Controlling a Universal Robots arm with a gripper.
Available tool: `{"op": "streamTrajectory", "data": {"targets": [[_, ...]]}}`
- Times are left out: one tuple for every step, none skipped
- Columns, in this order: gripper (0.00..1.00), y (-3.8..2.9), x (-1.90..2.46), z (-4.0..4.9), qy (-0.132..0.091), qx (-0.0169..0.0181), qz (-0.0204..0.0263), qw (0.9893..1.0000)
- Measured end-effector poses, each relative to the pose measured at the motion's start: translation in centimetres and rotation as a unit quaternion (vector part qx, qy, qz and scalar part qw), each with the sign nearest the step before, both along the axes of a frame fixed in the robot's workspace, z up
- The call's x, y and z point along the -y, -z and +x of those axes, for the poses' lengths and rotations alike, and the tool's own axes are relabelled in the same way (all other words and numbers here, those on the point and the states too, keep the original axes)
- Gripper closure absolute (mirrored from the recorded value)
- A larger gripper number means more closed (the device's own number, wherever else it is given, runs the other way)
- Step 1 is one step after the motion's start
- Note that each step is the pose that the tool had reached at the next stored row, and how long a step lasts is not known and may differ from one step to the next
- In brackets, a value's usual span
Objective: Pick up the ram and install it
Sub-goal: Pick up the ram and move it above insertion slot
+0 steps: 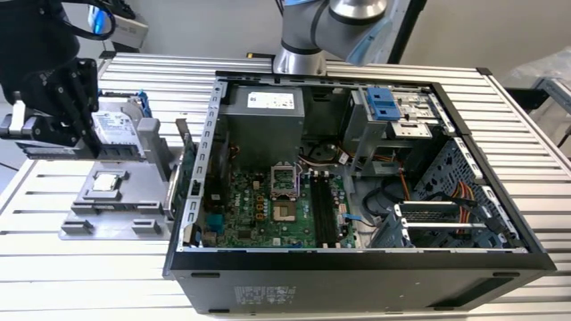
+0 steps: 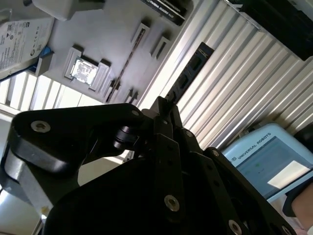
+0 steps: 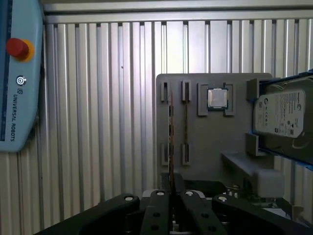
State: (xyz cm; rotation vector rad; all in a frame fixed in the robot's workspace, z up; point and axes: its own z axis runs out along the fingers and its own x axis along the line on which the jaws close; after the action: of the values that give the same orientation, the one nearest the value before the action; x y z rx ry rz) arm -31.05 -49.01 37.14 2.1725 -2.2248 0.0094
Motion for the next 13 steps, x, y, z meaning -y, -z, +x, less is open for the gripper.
{"op": "streamTrajectory", "data": {"targets": [[1.0, 0.0, 0.0, 0.2, 0.0, 0.0, 0.0, 1.0], [1.0, 0.0, 0.0, 0.39, 0.0, -0.0001, 0.0, 1.0], [1.0, 0.0, 0.0, 0.59, 0.0, -0.0001, 0.0, 1.0], [1.0, 0.0, 0.0, 0.79, 0.0, -0.0001, 0.0, 1.0], [1.0, 0.0, 0.0, 0.99, 0.0, -0.0001, 0.0, 1.0], [1.0, 0.0, 0.0, 1.21, 0.0, -0.0002, 0.0, 1.0], [1.0, 0.0, 0.0, 1.42, 0.0, -0.0002, 0.0, 1.0], [1.0, 0.0, 0.0, 1.6, 0.0, -0.0003, 0.0, 1.0], [1.0, 0.0, 0.0, 1.81, 0.0, -0.0002, 0.0, 1.0], [1.0, 0.0, 0.0, 2.01, 0.0, -0.0003, 0.0, 1.0], [1.0, 0.0, 0.0, 2.21, 0.0, -0.0003, 0.0, 1.0], [1.0, 0.0, 0.0, 2.4, 0.0, -0.0003, 0.0, 1.0], [1.0, 0.0, 0.0, 2.62, 0.0, -0.0004, 0.0, 1.0]]}}
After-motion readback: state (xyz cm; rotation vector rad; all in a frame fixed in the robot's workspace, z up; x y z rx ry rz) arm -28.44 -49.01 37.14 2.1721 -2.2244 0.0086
